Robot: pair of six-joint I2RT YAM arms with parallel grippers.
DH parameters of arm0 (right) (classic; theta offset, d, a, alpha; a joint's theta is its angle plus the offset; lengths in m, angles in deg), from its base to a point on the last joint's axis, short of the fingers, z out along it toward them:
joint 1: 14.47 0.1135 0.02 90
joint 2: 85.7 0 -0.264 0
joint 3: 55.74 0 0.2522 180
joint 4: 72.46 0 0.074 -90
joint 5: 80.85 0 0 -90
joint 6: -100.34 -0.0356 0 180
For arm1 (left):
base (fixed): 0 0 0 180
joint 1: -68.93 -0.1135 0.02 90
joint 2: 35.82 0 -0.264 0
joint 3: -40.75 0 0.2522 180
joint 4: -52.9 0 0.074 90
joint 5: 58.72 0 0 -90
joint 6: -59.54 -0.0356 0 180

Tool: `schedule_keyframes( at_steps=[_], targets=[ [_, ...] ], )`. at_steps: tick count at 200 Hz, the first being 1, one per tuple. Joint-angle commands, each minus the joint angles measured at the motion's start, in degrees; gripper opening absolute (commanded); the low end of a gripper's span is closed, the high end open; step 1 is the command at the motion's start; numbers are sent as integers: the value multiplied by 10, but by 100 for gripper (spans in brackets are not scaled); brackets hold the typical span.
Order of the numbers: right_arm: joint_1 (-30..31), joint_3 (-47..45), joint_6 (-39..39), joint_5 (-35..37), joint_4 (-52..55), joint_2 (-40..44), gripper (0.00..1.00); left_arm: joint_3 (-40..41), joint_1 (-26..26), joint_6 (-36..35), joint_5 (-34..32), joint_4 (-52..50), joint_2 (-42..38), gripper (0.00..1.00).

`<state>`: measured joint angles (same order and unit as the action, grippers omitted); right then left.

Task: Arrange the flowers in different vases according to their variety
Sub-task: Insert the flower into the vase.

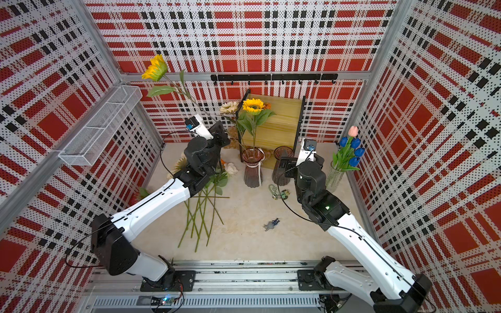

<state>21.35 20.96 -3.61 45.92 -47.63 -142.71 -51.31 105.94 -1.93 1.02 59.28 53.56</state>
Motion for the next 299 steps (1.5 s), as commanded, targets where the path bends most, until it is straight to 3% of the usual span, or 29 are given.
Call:
schedule_keyframes(
  at_steps=[1,52,63,79,120,148,155,203,234,256,299],
  targets=[
    [-5,6,13,17,18,17,100,-16,12,-3,10,31,28,0],
    [-7,-2,17,21,24,31,100,-13,33,-26,-15,24,76,0],
    [-7,0,17,20,28,30,100,-21,33,-13,-4,1,84,27],
    [-7,3,16,17,31,29,100,-52,32,4,6,-62,99,47],
    [-7,17,2,-19,48,-9,100,-72,25,22,71,-165,96,62],
    [-7,23,-17,-51,59,-35,100,-75,19,37,109,-215,88,66],
    [-7,23,-21,-58,60,-38,100,-78,18,40,117,-232,87,74],
    [-7,20,-37,-87,58,-53,100,-36,22,34,136,-259,37,76],
    [-4,13,-57,-114,63,-66,100,15,52,-16,104,-245,-19,77],
    [1,5,-73,-131,61,-72,100,55,55,-12,100,-244,-58,77],
    [54,2,-87,-145,63,-91,100,165,59,-7,81,-248,-168,77]
  ],
)
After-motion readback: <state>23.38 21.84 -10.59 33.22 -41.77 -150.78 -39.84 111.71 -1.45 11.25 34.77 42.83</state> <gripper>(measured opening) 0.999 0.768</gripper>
